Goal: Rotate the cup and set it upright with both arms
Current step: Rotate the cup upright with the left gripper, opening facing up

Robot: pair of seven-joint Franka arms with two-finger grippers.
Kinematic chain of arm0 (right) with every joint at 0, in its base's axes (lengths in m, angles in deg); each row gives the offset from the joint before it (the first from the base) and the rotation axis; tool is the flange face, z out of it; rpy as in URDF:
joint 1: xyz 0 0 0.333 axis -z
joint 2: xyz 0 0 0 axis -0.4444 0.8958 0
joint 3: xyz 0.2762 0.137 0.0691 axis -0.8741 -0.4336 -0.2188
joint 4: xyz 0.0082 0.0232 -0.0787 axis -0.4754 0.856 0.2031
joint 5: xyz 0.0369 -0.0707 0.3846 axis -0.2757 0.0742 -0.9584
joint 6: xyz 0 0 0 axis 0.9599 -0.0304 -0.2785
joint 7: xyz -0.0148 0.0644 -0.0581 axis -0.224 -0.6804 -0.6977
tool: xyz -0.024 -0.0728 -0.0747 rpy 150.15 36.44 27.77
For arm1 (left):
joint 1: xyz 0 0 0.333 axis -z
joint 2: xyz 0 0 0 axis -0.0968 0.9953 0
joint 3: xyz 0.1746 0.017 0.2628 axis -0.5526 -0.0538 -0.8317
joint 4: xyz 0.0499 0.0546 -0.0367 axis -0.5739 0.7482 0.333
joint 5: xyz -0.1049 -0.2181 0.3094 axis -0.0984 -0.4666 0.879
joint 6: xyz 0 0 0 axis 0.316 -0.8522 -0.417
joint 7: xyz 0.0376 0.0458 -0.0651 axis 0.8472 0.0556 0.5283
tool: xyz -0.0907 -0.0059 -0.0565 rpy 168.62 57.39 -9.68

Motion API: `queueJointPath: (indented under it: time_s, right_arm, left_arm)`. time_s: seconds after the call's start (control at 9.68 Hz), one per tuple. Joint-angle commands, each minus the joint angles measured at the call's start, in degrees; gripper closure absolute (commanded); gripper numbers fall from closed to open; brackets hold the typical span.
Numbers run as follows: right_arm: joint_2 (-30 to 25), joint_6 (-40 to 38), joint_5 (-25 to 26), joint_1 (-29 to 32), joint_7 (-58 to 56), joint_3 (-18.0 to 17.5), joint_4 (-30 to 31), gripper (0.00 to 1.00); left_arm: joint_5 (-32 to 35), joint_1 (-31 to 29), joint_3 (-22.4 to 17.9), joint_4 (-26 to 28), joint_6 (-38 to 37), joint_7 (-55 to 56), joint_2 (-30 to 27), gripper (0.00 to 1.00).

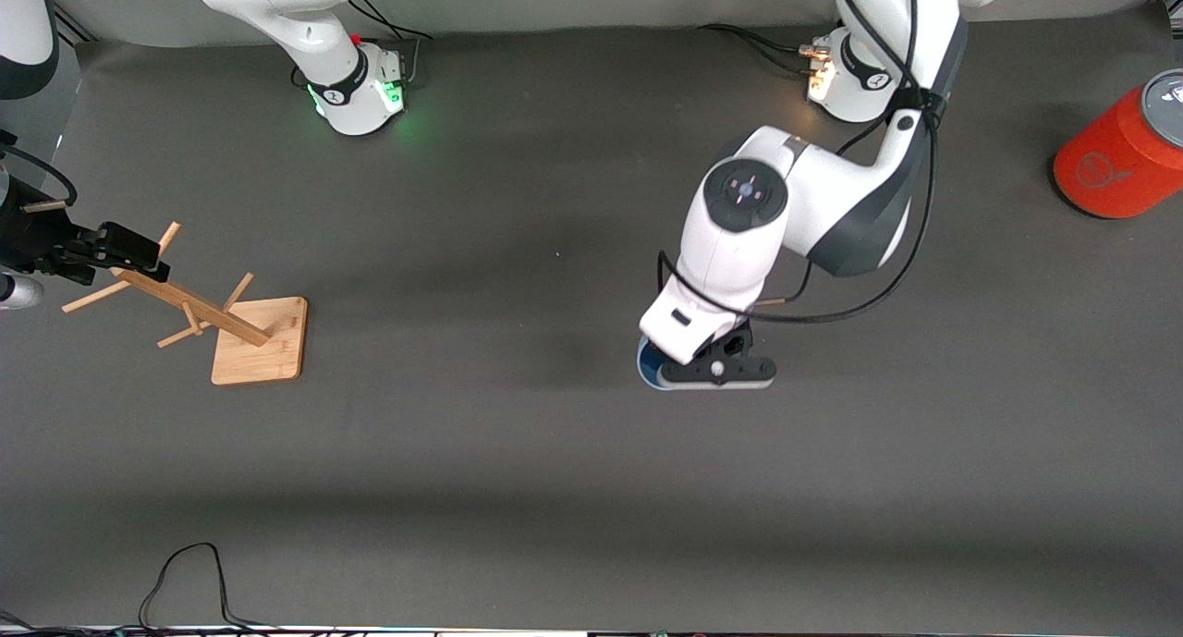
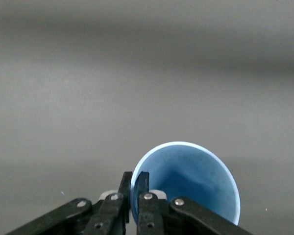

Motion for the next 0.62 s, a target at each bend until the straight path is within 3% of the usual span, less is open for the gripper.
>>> queueJointPath:
  time_s: [0.0, 0.21, 0.52]
  right_arm:
    - [-0.20, -0.17, 0.55, -0.37, -0.68, 0.41, -0.01, 0.00]
    - [-0.20, -0.17, 0.55, -0.37, -0.68, 0.32, -0.09, 0.00]
    - [-0.20, -0.16, 0.64, -0.37, -1.12, 0.41, -0.01, 0.00]
  left_arm:
    - [4.22, 3.11, -0.58, 18.10, 11.59, 10.25, -8.32, 1.00]
    - [12.12, 5.85, -0.40, 23.04, 17.93, 21.50, -7.81, 1.00]
    - [14.71, 8.30, -0.49, 28.50, 24.97, 28.04, -5.88, 1.00]
